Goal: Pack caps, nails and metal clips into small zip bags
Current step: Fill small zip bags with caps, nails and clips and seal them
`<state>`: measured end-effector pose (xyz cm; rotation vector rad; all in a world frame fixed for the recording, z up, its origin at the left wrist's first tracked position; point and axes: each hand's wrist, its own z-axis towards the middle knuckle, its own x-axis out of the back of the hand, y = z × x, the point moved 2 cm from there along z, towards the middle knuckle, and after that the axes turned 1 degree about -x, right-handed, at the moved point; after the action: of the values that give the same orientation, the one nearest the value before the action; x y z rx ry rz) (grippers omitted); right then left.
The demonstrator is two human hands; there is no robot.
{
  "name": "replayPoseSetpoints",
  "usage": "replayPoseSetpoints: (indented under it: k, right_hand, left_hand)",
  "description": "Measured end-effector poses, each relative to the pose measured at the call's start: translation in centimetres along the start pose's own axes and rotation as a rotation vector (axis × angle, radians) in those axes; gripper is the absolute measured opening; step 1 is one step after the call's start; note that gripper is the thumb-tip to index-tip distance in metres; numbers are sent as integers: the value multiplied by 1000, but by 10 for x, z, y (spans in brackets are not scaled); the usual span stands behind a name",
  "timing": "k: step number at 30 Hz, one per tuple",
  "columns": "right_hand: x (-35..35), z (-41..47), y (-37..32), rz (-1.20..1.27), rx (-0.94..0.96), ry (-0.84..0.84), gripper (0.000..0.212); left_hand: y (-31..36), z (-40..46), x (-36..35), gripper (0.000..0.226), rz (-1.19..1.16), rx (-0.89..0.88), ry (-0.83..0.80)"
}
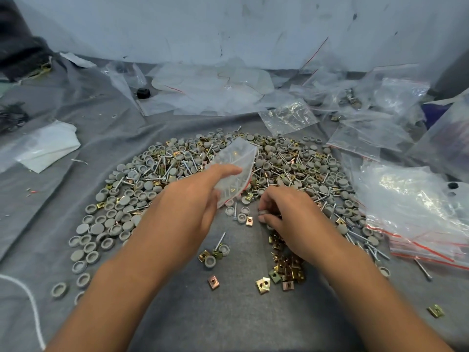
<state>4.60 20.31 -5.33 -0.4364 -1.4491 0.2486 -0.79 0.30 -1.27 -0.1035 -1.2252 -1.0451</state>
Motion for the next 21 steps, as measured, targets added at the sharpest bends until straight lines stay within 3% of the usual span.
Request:
replayPoseSetpoints:
  k: [3,6,10,13,17,21]
  right_hand:
    - [4,1,0,110,1,66,20]
    - [13,-1,-5,268,25,277,19]
    - [29,-11,-20,350,264,605,15]
    - [32,-19,-32,367,444,750,11]
    - [28,-25,-43,352,549,769,8]
    - [25,-21,-41,281,505,700,8]
  left_hand:
    - [-1,0,1,35,-33,45,2]
    - [-1,-1,-1,29,-50,57,26]
    - [-1,1,-1,18,-13,22,91]
    - [5,1,-1,18,32,-32,161]
    - [10,2,-3,25,100,-53,136]
    - [12,3,-2,43,27,-46,60]
